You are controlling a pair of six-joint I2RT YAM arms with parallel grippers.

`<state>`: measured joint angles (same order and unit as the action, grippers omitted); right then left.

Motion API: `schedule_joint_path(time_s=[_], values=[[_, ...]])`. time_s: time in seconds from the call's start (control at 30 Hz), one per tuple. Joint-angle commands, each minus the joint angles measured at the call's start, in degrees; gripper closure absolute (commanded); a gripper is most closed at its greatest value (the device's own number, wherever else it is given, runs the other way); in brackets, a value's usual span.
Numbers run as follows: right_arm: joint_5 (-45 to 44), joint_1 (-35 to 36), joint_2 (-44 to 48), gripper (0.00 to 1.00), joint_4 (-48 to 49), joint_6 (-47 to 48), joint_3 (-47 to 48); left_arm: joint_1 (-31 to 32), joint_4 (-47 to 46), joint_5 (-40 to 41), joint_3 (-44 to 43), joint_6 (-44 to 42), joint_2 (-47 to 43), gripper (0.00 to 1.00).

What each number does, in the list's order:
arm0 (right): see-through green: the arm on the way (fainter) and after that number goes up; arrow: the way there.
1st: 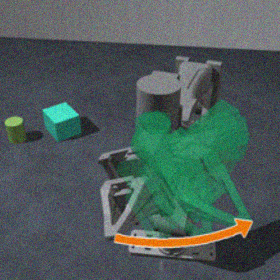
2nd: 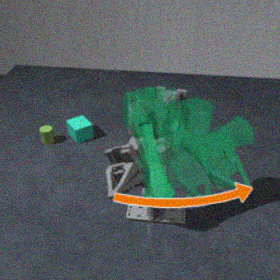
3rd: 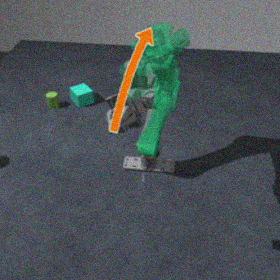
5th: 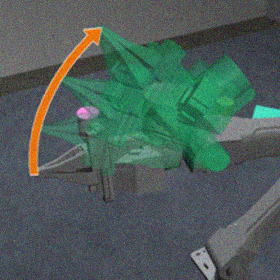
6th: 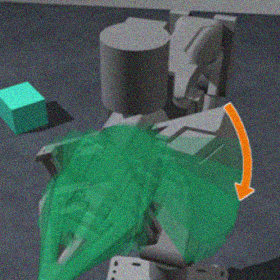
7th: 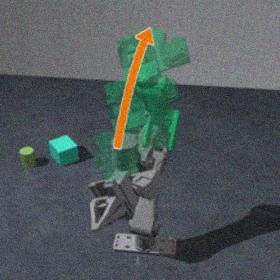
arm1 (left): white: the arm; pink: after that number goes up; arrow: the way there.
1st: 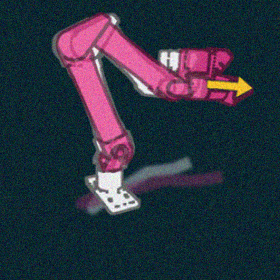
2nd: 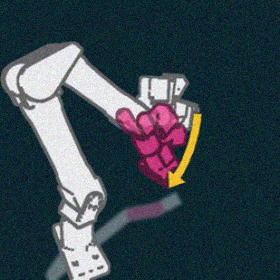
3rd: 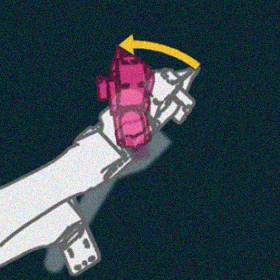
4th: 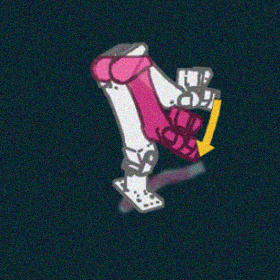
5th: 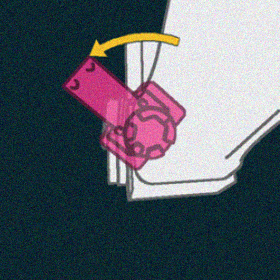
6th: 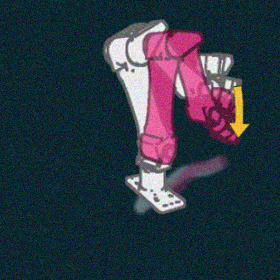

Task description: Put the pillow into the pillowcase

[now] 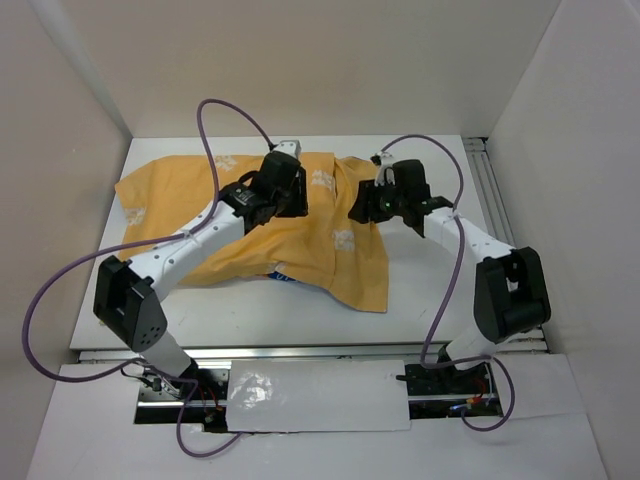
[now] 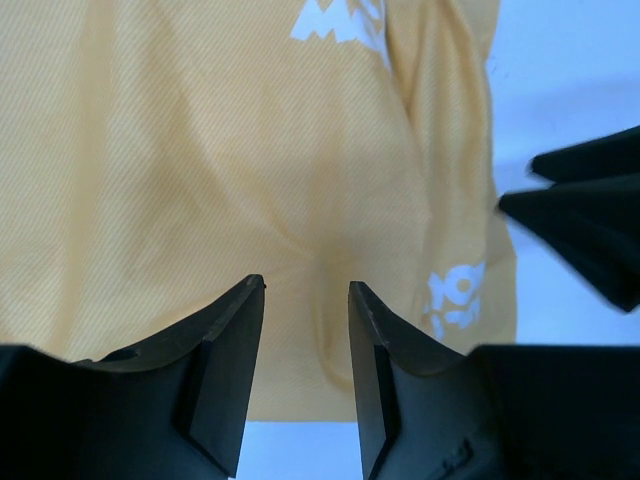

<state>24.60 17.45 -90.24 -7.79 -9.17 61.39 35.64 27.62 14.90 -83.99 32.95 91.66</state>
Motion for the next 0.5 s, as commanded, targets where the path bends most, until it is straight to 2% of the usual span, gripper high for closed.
schedule_joint_path(time_s=[0.0, 0.07, 0.3, 0.47], values=[[-16.23, 1.36, 2.27, 0.46, -1.96, -1.03, 6.28, -1.26, -0.37, 1.80, -1.88, -1.31, 1.24, 0.48], [-17.39, 2.05, 0.95, 0.48, -2.84, 0.81, 9.43, -1.79, -0.37, 0.49, -2.50, -2.53, 1.85, 0.48], [-13.36, 6.10, -8.97, 0.49, -5.47, 3.98, 16.74, -5.74, 0.95, -2.15, -5.58, -3.68, 4.50, 0.48], [-14.58, 6.63, -14.78, 0.49, -7.33, 2.84, 20.44, -11.02, 1.65, -1.10, 3.46, -0.26, -1.03, 0.51]])
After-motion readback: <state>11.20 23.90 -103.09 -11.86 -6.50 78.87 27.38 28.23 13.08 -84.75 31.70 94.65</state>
